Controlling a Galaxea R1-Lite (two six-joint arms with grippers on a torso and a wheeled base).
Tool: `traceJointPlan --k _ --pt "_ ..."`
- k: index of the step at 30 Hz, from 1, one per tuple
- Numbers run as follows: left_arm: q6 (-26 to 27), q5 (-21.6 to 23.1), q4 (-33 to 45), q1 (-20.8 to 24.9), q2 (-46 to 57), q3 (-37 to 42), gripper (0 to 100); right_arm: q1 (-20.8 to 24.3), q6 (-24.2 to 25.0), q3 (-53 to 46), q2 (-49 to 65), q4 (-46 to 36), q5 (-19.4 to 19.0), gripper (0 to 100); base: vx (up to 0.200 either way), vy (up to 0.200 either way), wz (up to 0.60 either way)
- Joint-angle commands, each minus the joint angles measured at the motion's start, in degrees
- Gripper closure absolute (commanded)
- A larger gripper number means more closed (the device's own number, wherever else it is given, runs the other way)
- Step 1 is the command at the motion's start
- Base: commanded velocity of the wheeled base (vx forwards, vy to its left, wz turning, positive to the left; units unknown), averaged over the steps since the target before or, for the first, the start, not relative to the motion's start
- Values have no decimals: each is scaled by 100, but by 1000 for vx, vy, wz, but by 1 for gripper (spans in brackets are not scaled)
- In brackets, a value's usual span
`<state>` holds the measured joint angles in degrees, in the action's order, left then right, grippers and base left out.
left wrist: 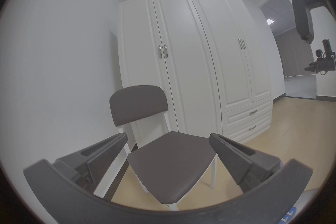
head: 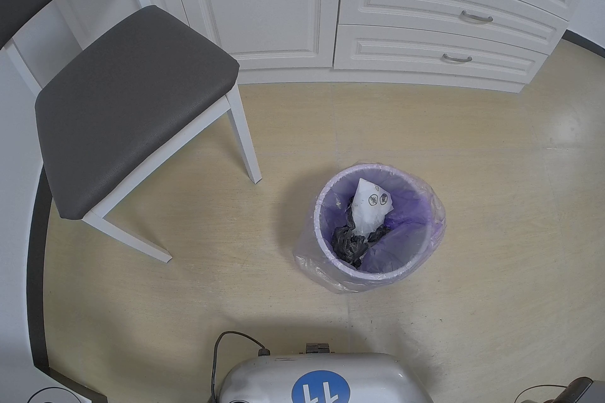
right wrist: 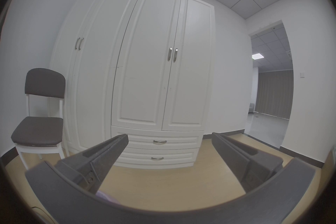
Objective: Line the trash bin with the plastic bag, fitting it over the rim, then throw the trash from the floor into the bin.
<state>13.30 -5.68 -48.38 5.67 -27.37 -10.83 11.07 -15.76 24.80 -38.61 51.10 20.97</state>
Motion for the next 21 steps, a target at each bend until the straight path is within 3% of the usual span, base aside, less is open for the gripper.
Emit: traceJointPlan --k 1,10,15,21 --pt "-3 -3 136 -48 601 -34 0 -333 21 43 960 -505 -5 0 0 0 0" --pt "-117 -21 628 -92 1234 -86 0 -685 425 -107 2164 -1489 -31 0 0 0 0" --pt "-240 -38 945 -127 1524 -148 0 -729 645 -238 2973 -2227 -374 0 0 0 0" --pt "-249 -21 1086 -268 1796 -139 0 -799 908 -282 3395 -2641 -383 0 0 0 0"
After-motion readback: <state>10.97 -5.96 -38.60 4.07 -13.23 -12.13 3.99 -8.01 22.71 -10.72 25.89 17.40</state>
